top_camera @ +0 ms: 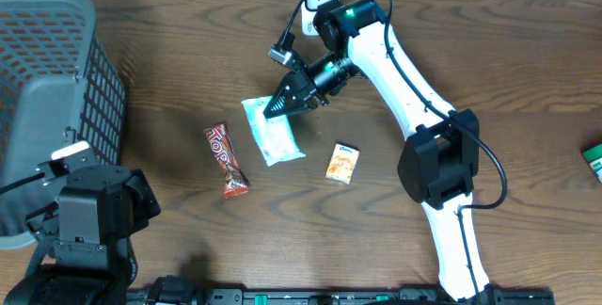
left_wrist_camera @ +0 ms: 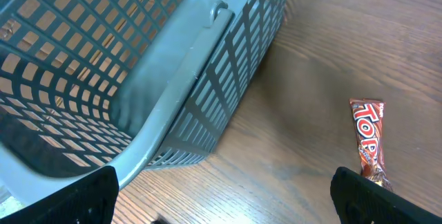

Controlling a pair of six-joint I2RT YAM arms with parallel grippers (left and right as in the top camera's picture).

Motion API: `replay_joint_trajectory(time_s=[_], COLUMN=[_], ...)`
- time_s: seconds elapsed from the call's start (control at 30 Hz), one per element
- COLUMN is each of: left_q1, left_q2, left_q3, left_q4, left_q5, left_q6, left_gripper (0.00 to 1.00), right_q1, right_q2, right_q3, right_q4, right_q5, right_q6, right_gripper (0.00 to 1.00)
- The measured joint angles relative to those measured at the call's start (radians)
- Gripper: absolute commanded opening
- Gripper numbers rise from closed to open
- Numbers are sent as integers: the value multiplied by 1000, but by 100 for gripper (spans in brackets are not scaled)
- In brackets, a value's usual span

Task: Scan the item barcode
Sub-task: 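Lift the wipes pack and swing it up toward the scanner, then hold the wipes pack under the scanner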

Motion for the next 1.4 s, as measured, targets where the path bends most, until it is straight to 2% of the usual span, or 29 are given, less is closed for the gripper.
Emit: replay_joint_trajectory(time_s=[0.3,0.67,0.8,1.13,1.27,1.4], left_q1=[0,0,0,0,0,0], left_q2=[0,0,0,0,0,0], left_q3=[0,0,0,0,0,0], left_q4=[0,0,0,0,0,0], left_q5=[0,0,0,0,0,0], left_q6=[0,0,0,0,0,0], left_gripper=[98,98,98,98,98,98], right_q1=[0,-3,-3,2,5,6], right_q2=[0,0,0,0,0,0], right_q3=[0,0,-1,-2,-3,-4], right_q4=[0,55,137,385,549,740], right_q5=[-154,-130,53,856,1039,1160], right_q6=[48,63,95,279,294,243], right_gripper=[1,1,1,1,1,1])
